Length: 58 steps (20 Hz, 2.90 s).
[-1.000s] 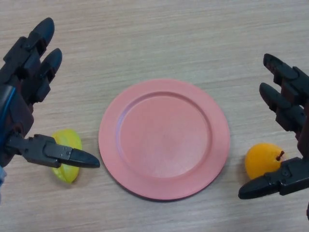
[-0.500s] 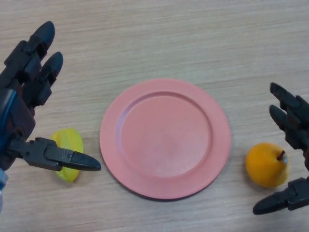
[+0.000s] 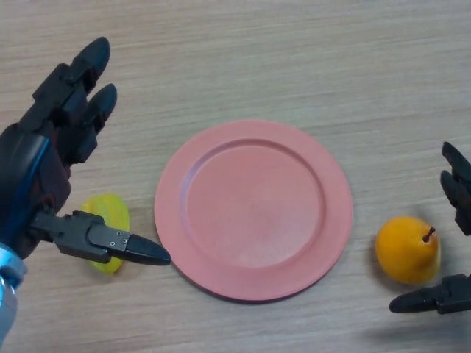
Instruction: Pick up the yellow pear and place it on the plate
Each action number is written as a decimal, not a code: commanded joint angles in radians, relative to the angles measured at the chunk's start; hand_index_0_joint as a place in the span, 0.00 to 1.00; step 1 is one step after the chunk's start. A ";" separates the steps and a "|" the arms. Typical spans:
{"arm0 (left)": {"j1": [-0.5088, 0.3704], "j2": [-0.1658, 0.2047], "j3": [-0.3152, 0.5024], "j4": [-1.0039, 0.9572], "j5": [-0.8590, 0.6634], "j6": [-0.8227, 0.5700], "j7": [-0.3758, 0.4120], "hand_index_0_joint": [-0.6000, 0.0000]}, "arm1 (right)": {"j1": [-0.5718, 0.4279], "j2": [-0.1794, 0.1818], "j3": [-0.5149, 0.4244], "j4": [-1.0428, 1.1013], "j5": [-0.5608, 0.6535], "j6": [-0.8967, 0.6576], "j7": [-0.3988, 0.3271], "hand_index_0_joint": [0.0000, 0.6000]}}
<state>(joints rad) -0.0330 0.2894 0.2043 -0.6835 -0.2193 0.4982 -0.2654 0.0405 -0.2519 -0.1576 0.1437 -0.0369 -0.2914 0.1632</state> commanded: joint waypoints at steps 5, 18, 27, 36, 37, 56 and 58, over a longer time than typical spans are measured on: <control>-0.009 0.027 0.078 -0.043 -0.009 -0.115 -0.023 1.00 | -0.086 -0.035 0.027 0.093 -0.033 -0.225 -0.126 0.00; 0.025 0.032 0.161 -0.055 -0.079 -0.098 -0.044 1.00 | -0.102 -0.043 0.049 0.000 -0.240 -0.057 -0.264 1.00; 0.014 0.045 0.181 -0.054 -0.111 -0.077 -0.031 1.00 | -0.202 0.055 0.211 -0.347 -0.048 0.279 -0.189 1.00; 0.053 0.040 0.262 -0.047 -0.145 -0.166 -0.018 1.00 | -0.407 0.062 0.534 0.032 0.068 0.014 -0.389 1.00; 0.058 0.038 0.266 -0.046 -0.136 -0.175 -0.020 1.00 | -0.417 0.062 0.553 0.055 0.082 -0.005 -0.398 1.00; 0.093 0.013 0.304 -0.063 -0.099 -0.208 -0.043 1.00 | -0.377 0.062 0.529 -0.041 -0.041 0.172 -0.312 0.00; 0.089 0.015 0.301 -0.064 -0.103 -0.203 -0.042 1.00 | -0.336 0.062 0.481 -0.165 -0.045 0.223 -0.253 0.00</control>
<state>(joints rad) 0.0773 0.2668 0.4508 -0.6859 -0.3234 0.4474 -0.3078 -0.2618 -0.1860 0.3899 0.0377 -0.0708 0.0210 -0.0814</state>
